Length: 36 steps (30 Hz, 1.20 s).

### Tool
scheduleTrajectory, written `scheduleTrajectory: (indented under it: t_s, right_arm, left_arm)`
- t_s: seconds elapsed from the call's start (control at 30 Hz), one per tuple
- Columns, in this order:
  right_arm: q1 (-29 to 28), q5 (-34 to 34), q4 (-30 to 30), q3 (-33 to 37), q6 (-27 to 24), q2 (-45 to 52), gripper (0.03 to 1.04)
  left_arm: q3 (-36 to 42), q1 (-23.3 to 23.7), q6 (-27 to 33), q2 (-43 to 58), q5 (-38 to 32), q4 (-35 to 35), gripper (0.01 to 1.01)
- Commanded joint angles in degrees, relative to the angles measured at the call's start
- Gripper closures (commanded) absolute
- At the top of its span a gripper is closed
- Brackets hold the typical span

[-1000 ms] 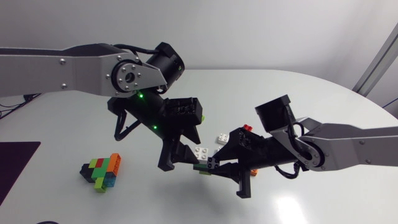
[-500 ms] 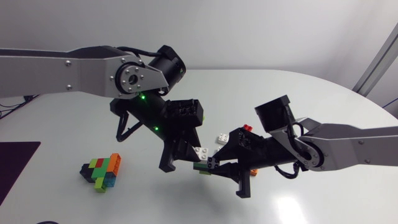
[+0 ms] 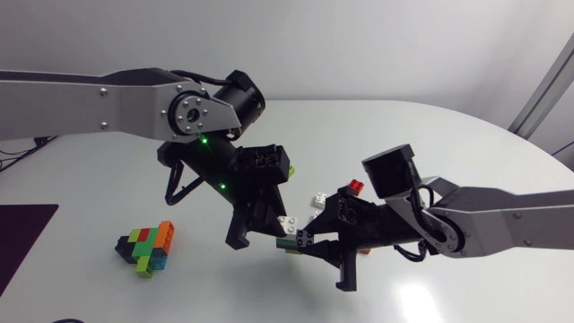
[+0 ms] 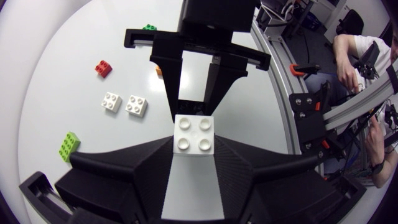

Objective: Separate the duplo bricks

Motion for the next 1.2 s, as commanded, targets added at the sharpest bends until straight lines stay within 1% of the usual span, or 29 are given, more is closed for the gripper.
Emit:
scheduleTrajectory:
  t_s: [0.0, 0.23, 0.4, 0.5, 0.6, 0.73, 0.93, 1.03, 1.17]
  right_arm:
    - [0.97, 2.66, 2.07, -2.19, -0.29, 0.52, 0.79]
    - [1.05, 3.36, 2.51, -2.28, -0.29, 0.7, 0.79]
    - [0.0, 3.36, 1.89, -2.28, -0.29, -0.97, 0.79]
    - [-3.16, 3.54, 0.22, -1.49, -0.38, -3.43, 0.79]
    - [-7.38, 3.54, -2.24, -0.52, -0.65, -6.51, 0.79]
    - [-12.74, 3.1, -4.7, -0.26, -1.0, -10.38, 0.79]
    - [-18.98, 2.13, -7.6, -0.43, -0.56, -15.91, 0.79]
    - [-20.04, 1.78, -8.39, -1.58, 0.5, -18.46, 0.79]
    - [-20.04, 1.69, -10.15, -2.63, 1.46, -22.51, 0.79]
  left_arm:
    - [1.81, 0.13, 0.72, 1.56, 2.8, -2.16, 0.68]
    - [3.39, 1.71, 1.33, 1.38, 3.24, -3.21, 0.68]
    - [5.94, 5.93, 2.03, 0.24, 3.15, -2.86, 0.679]
    - [5.85, 7.95, 2.03, 0.68, 2.27, -1.1, 0.679]
    - [2.42, 8.3, 2.03, 1.82, -1.15, 3.38, 0.679]
    - [-0.74, 6.63, 1.77, 4.19, -4.14, 8.21, 0.677]
    - [-0.57, 1.97, 0.1, 11.49, -7.31, 13.57, 0.675]
    - [0.58, 0.83, -0.78, 14.65, -7.31, 15.16, 0.675]
    - [2.07, -0.05, -1.66, 17.82, -8.1, 17.09, 0.674]
